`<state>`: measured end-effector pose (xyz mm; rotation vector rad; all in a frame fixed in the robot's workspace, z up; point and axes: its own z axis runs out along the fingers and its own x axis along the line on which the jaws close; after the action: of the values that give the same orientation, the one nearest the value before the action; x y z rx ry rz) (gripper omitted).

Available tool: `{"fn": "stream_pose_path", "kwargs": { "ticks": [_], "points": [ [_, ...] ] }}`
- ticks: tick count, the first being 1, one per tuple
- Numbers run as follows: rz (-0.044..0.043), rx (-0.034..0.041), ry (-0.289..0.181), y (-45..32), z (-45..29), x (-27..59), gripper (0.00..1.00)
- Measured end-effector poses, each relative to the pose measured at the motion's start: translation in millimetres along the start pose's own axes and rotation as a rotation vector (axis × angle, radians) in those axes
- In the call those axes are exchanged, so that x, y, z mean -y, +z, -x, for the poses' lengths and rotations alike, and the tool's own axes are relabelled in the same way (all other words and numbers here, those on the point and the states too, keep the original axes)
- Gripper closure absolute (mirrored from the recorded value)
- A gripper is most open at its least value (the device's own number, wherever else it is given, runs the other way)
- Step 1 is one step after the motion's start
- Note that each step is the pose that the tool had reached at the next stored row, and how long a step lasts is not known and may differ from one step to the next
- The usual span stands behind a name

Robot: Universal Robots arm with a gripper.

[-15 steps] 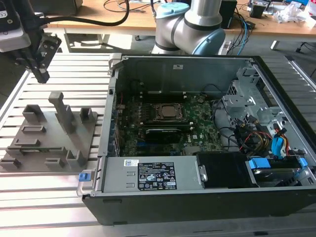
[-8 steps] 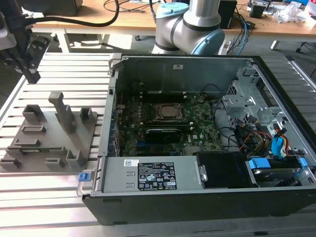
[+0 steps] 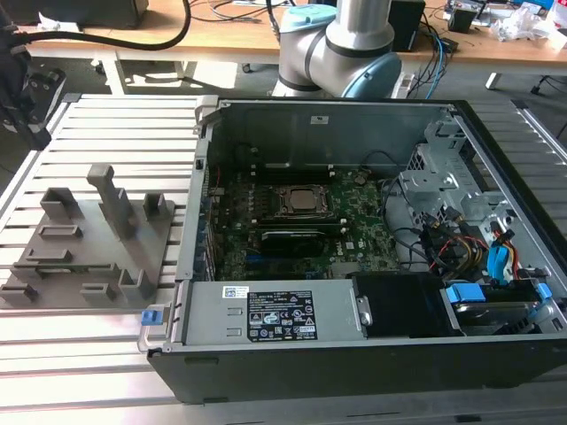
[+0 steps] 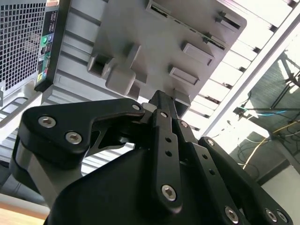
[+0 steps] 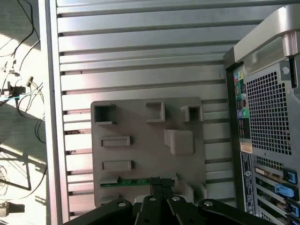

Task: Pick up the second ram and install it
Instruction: 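Reach for the second ram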

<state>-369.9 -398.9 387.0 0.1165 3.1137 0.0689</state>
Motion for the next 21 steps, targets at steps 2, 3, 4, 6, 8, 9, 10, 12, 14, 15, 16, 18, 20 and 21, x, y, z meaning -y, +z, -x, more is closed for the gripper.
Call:
{"fn": "stream_pose_path", "kwargs": {
  "ticks": [2,3,4,6,8,9,10,12,14,15,16,18,20,21],
  "points": [
    [0.0,-0.0001,0.0,0.5,-2.6,1.5,0.89],
    [0.0,-0.0001,0.0,0.8,-3.3,3.7,0.89],
    [0.0,0.0,0.0,0.9,-3.7,5.0,0.89],
    [0.0,-0.0001,0.0,1.4,-5.3,12.2,0.89],
    [-0.0001,-0.0001,0.0,2.7,-5.5,20.9,0.89],
    [-0.0001,0.0,0.0,3.4,-5.3,23.0,0.89],
    [-0.0001,0.0,0.0,4.2,-5.2,24.8,0.89],
    [-0.0003,-0.0001,0.0,7.0,-4.9,30.0,0.89],
    [-0.0031,-0.0047,0.0,7.8,-4.1,30.1,0.89],
    [-0.0078,-0.0158,0.0,8.4,-3.7,30.2,0.89],
    [-0.011,-0.0286,-0.002,9.1,-3.5,30.2,0.89],
    [-0.0159,-0.032,-0.029,10.2,-3.3,30.3,0.89],
    [-0.0158,-0.0327,-0.046,10.4,-2.9,30.4,0.89],
    [-0.0157,-0.0327,-0.046,10.4,-2.9,30.4,0.89]
  ]
}}
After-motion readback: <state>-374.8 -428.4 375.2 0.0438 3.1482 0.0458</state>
